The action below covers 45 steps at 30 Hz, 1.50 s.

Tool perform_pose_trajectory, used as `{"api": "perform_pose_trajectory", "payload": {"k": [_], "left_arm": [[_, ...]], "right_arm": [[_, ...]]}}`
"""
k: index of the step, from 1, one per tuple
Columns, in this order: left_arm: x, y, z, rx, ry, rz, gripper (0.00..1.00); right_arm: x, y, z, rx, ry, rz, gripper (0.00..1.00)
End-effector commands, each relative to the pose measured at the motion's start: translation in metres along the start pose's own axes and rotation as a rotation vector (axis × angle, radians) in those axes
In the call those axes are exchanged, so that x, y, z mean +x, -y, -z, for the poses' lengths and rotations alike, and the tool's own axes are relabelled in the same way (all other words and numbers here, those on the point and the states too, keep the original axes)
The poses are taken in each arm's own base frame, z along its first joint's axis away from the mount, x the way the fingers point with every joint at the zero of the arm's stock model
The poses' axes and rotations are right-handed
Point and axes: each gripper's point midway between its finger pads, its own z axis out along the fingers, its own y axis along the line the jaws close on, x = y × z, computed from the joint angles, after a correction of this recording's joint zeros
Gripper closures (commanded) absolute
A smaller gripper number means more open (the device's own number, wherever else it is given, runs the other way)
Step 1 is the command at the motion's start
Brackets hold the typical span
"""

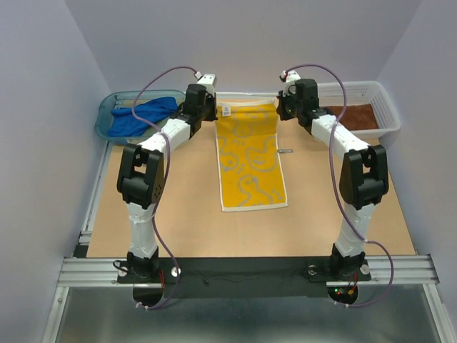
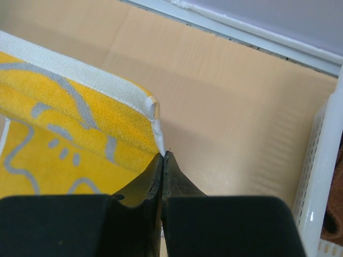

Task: Fold and stack the towels
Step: Flatten out the crumpled towel, then fold the towel

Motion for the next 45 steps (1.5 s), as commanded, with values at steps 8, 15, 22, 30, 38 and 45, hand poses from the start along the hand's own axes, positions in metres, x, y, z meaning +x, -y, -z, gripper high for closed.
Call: {"api": "perform_pose_trajectory", "payload": {"k": [8, 15, 22, 30, 38, 45], "left_arm": [[-0.048, 0.009, 0.052, 0.087, 0.136, -0.068, 0.97], [-0.011, 0.024, 0.08, 0.165, 0.062, -0.024, 0.97], [0.026, 0.038, 0.107, 0.196, -0.012, 0.036, 0.98], [0.058, 0.046, 0.131, 0.193, -0.071, 0.085, 0.98], [0.087, 0.053, 0.155, 0.188, -0.134, 0.183, 0.98], [0.099, 0.056, 0.171, 0.193, -0.168, 0.207, 0.98]], "right_arm": [[-0.038, 0.006, 0.027, -0.036, 0.135, 0.028, 0.99], [-0.004, -0.005, 0.058, -0.058, 0.083, -0.028, 1.0], [0.028, -0.017, 0.077, -0.083, 0.031, -0.122, 0.99], [0.043, -0.03, 0.1, -0.115, 0.01, -0.219, 1.0], [0.067, -0.042, 0.119, -0.14, -0.036, -0.315, 0.99], [0.078, -0.048, 0.133, -0.146, -0.062, -0.355, 1.0]]}}
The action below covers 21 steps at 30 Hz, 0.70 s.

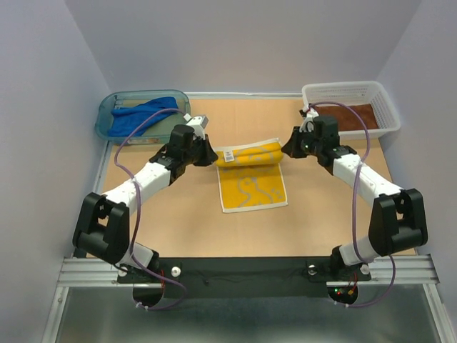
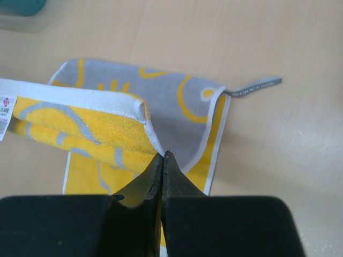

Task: Fold and stack the towels
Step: Fold the towel

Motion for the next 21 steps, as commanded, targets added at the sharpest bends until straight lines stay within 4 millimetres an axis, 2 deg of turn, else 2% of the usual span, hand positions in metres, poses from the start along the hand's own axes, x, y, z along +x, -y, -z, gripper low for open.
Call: {"api": "perform_pose_trajectory", "payload": {"k": [1, 9, 12, 16, 21], "left_arm": [[0.0, 0.004, 0.016, -0.009, 0.017, 0.015, 0.98], [0.039, 0.006, 0.009, -0.024, -0.06, 0.048, 0.97], [0.049, 0.003, 0.006, -0.037, -0.068, 0.069, 0.97], [0.056, 0.005, 0.003, -0.034, -0.076, 0.076, 0.97], [0.064, 0.0, 0.0, -0.059, -0.09, 0.075, 0.96]], "right_arm": [[-0.006, 0.001, 0.015, 0.017, 0.037, -0.032, 1.0], [0.024, 0.016, 0.011, 0.077, -0.03, -0.066, 0.99], [0.031, 0.023, 0.007, 0.099, -0.048, -0.074, 1.0], [0.03, 0.026, 0.004, 0.112, -0.049, -0.072, 0.99], [0.032, 0.027, 0.0, 0.115, -0.059, -0.075, 0.99]]}}
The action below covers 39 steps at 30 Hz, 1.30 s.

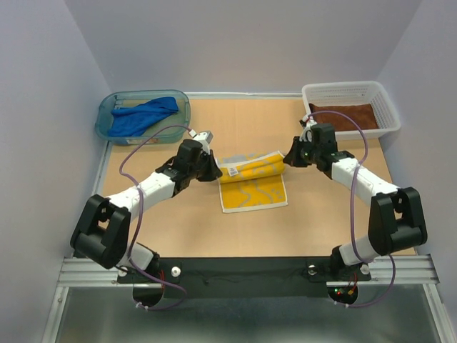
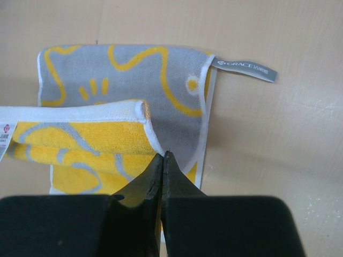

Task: Fold and stack the towels
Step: Fold the towel

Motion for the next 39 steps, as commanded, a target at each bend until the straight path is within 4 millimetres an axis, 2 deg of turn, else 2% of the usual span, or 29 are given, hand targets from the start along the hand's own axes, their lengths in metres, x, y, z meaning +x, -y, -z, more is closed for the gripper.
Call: {"api": "perform_pose_trajectory", "payload": {"k": [1, 7, 10, 13, 14, 15, 16, 17, 18, 20, 22, 23, 26, 27, 29, 30, 31, 32, 33, 34, 35, 36, 38, 39], "left_arm": [[0.003, -0.011, -0.003, -0.046, 0.011, 0.006, 0.96], [0.016, -0.02, -0.003, -0.073, -0.011, 0.011, 0.92], [0.023, -0.019, -0.001, -0.065, -0.022, 0.014, 0.82], [0.029, -0.014, 0.003, -0.041, -0.034, 0.015, 0.66], [0.031, -0.009, 0.006, -0.026, -0.033, 0.009, 0.54], [0.039, -0.01, 0.007, -0.023, -0.047, 0.011, 0.52], [0.039, -0.004, 0.012, -0.007, -0.04, 0.014, 0.42], [0.043, -0.003, 0.015, 0.0, -0.045, 0.016, 0.35], [0.052, -0.004, 0.018, 0.005, -0.062, 0.019, 0.33], [0.052, 0.004, 0.029, 0.038, -0.047, 0.013, 0.2], [0.059, 0.009, 0.038, 0.06, -0.054, -0.002, 0.19], [0.052, 0.016, 0.047, 0.08, -0.021, -0.008, 0.18], [0.042, 0.016, 0.058, 0.067, 0.032, -0.013, 0.18], [0.031, 0.02, 0.064, 0.068, 0.068, -0.015, 0.18], [0.025, 0.009, 0.061, -0.01, 0.075, 0.005, 0.18], [0.007, 0.009, 0.061, -0.051, 0.112, 0.013, 0.18], [0.005, 0.005, 0.059, -0.088, 0.101, 0.041, 0.19], [-0.005, 0.004, 0.052, -0.117, 0.099, 0.054, 0.21], [0.002, -0.005, 0.045, -0.147, 0.067, 0.07, 0.22], [-0.011, -0.013, 0.035, -0.206, 0.08, 0.095, 0.24], [-0.016, -0.016, 0.029, -0.219, 0.082, 0.11, 0.25], [-0.031, -0.013, 0.025, -0.218, 0.105, 0.125, 0.27], [-0.039, -0.017, 0.013, -0.231, 0.104, 0.145, 0.32], [-0.047, -0.021, 0.001, -0.244, 0.099, 0.153, 0.37]], "right_arm": [[-0.01, 0.013, -0.001, 0.055, 0.037, -0.003, 0.99], [0.0, 0.012, -0.002, 0.044, 0.015, -0.005, 1.0], [0.006, 0.012, 0.0, 0.038, 0.004, -0.014, 0.99], [0.014, 0.009, 0.005, 0.017, -0.005, -0.021, 0.91], [0.017, 0.006, 0.007, 0.006, -0.01, -0.03, 0.87], [0.019, 0.004, 0.009, -0.007, -0.011, -0.035, 0.85], [0.026, -0.002, 0.014, -0.039, -0.023, -0.049, 0.77], [0.031, -0.006, 0.018, -0.057, -0.031, -0.06, 0.74], [0.036, -0.013, 0.022, -0.097, -0.044, -0.07, 0.73], [0.049, -0.022, 0.035, -0.137, -0.058, -0.095, 0.71], [0.064, -0.027, 0.044, -0.167, -0.087, -0.127, 0.69], [0.064, -0.03, 0.049, -0.179, -0.08, -0.13, 0.63], [0.062, -0.036, 0.062, -0.201, -0.055, -0.122, 0.55], [0.057, -0.038, 0.063, -0.204, -0.044, -0.116, 0.53], [0.051, -0.032, 0.059, -0.169, -0.037, -0.098, 0.52], [0.04, -0.032, 0.054, -0.158, -0.035, -0.093, 0.52], [0.036, -0.029, 0.05, -0.141, -0.033, -0.088, 0.52], [0.029, -0.028, 0.047, -0.135, -0.03, -0.075, 0.52], [0.024, -0.028, 0.043, -0.128, -0.028, -0.072, 0.52], [0.015, -0.025, 0.034, -0.111, -0.03, -0.068, 0.52], [0.01, -0.023, 0.029, -0.099, -0.031, -0.065, 0.52], [-0.003, -0.022, 0.026, -0.083, -0.011, -0.06, 0.52], [-0.002, -0.016, 0.012, -0.065, -0.04, -0.069, 0.53], [-0.006, -0.014, 0.007, -0.058, -0.039, -0.068, 0.55]]}}
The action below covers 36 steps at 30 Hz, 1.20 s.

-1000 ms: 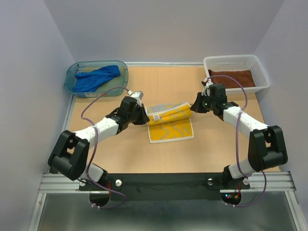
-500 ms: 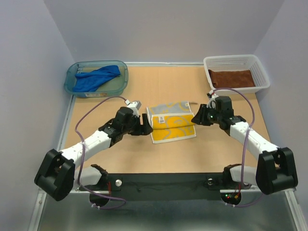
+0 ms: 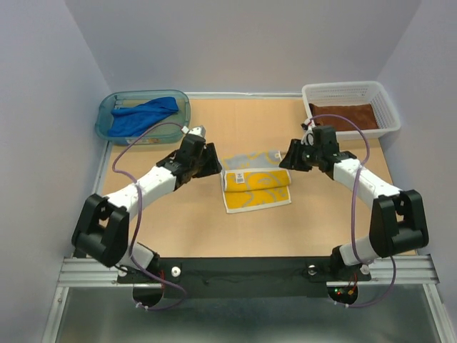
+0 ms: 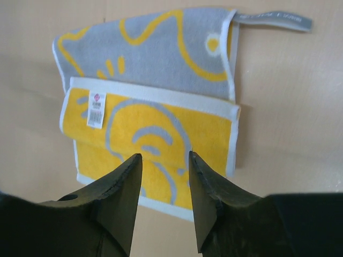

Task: Fold and stack the towels
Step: Fold the towel

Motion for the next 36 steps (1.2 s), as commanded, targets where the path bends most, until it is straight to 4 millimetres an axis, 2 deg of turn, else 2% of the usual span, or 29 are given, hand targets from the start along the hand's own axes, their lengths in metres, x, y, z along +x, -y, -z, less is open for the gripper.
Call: {"api": "perform_pose_trajectory", "payload": {"k": [1, 4, 5, 6, 9, 11, 12, 15, 18, 20, 21, 23, 24, 27, 28, 29, 30, 32, 33, 35, 36], "left_arm": [[-0.036, -0.003, -0.021, -0.063, 0.05, 0.055, 0.39], [-0.042, -0.007, -0.044, -0.102, 0.028, 0.051, 0.43], [-0.035, -0.013, -0.056, -0.125, -0.003, 0.05, 0.46], [-0.041, -0.011, -0.061, -0.122, 0.0, 0.049, 0.48], [-0.034, -0.018, -0.078, -0.147, -0.039, 0.043, 0.52], [-0.032, -0.02, -0.086, -0.157, -0.051, 0.039, 0.54], [-0.026, -0.025, -0.093, -0.171, -0.069, 0.038, 0.58], [-0.026, -0.034, -0.105, -0.198, -0.082, 0.034, 0.66], [-0.037, -0.045, -0.116, -0.234, -0.073, 0.031, 0.75], [-0.042, -0.056, -0.123, -0.254, -0.077, 0.028, 0.76], [-0.053, -0.054, -0.125, -0.25, -0.06, 0.025, 0.77], [-0.061, -0.061, -0.131, -0.26, -0.055, 0.019, 0.77], [-0.076, -0.06, -0.132, -0.255, -0.03, 0.014, 0.77], [-0.091, -0.061, -0.137, -0.252, -0.014, -0.005, 0.76], [-0.101, -0.056, -0.136, -0.239, 0.003, -0.017, 0.74], [-0.106, -0.053, -0.135, -0.233, 0.01, -0.025, 0.71], [-0.109, -0.051, -0.134, -0.228, 0.013, -0.029, 0.69], [-0.109, -0.045, -0.128, -0.204, 0.009, -0.028, 0.65], [-0.108, -0.042, -0.12, -0.181, 0.013, -0.025, 0.59], [-0.103, -0.04, -0.109, -0.162, 0.017, -0.018, 0.49], [-0.095, -0.042, -0.097, -0.161, 0.016, -0.019, 0.41]], "right_arm": [[-0.045, 0.003, -0.009, 0.053, 0.08, 0.039, 0.56], [-0.05, 0.016, -0.025, 0.103, 0.068, 0.022, 0.57], [-0.058, 0.015, -0.029, 0.109, 0.078, 0.013, 0.57], [-0.056, 0.023, -0.038, 0.129, 0.06, 0.003, 0.59], [-0.061, 0.035, -0.055, 0.171, 0.054, -0.016, 0.64], [-0.063, 0.039, -0.063, 0.176, 0.049, -0.022, 0.65], [-0.064, 0.041, -0.067, 0.179, 0.047, -0.026, 0.65], [-0.062, 0.044, -0.085, 0.163, 0.021, -0.04, 0.69], [-0.063, 0.047, -0.101, 0.153, 0.006, -0.051, 0.77], [-0.059, 0.053, -0.11, 0.16, -0.009, -0.059, 0.82], [-0.061, 0.054, -0.112, 0.164, -0.008, -0.06, 0.83], [-0.068, 0.055, -0.115, 0.169, 0.005, -0.058, 0.86], [-0.071, 0.054, -0.114, 0.169, 0.012, -0.056, 0.85], [-0.077, 0.051, -0.11, 0.168, 0.027, -0.038, 0.84], [-0.077, 0.05, -0.107, 0.163, 0.03, -0.031, 0.81], [-0.077, 0.049, -0.105, 0.161, 0.031, -0.019, 0.75], [-0.068, 0.052, -0.103, 0.168, 0.016, -0.018, 0.7], [-0.068, 0.049, -0.093, 0.17, 0.029, -0.007, 0.62], [-0.061, 0.05, -0.085, 0.177, 0.026, 0.001, 0.56], [-0.054, 0.051, -0.078, 0.183, 0.022, 0.009, 0.55], [-0.051, 0.052, -0.076, 0.187, 0.02, 0.016, 0.55]]}}
